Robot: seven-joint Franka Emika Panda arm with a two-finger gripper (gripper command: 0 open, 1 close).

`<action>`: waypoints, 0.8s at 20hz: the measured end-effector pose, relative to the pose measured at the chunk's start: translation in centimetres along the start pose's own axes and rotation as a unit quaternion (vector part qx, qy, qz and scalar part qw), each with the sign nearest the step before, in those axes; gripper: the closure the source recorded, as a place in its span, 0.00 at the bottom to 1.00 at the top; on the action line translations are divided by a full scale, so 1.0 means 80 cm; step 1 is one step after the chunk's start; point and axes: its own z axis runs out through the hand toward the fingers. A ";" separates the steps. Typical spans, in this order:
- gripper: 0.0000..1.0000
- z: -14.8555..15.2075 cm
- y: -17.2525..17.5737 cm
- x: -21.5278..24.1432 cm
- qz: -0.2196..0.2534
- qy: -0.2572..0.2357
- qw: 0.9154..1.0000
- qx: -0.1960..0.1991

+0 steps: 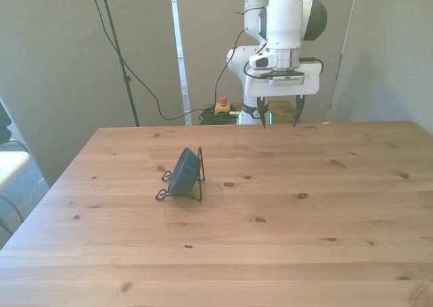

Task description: Unload the bowl

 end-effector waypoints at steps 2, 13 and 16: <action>0.00 0.001 0.000 0.001 0.001 -0.001 1.000 -0.001; 0.00 -0.038 0.104 0.194 0.087 0.009 0.996 0.003; 0.00 -0.045 0.119 0.242 0.089 0.009 0.996 0.003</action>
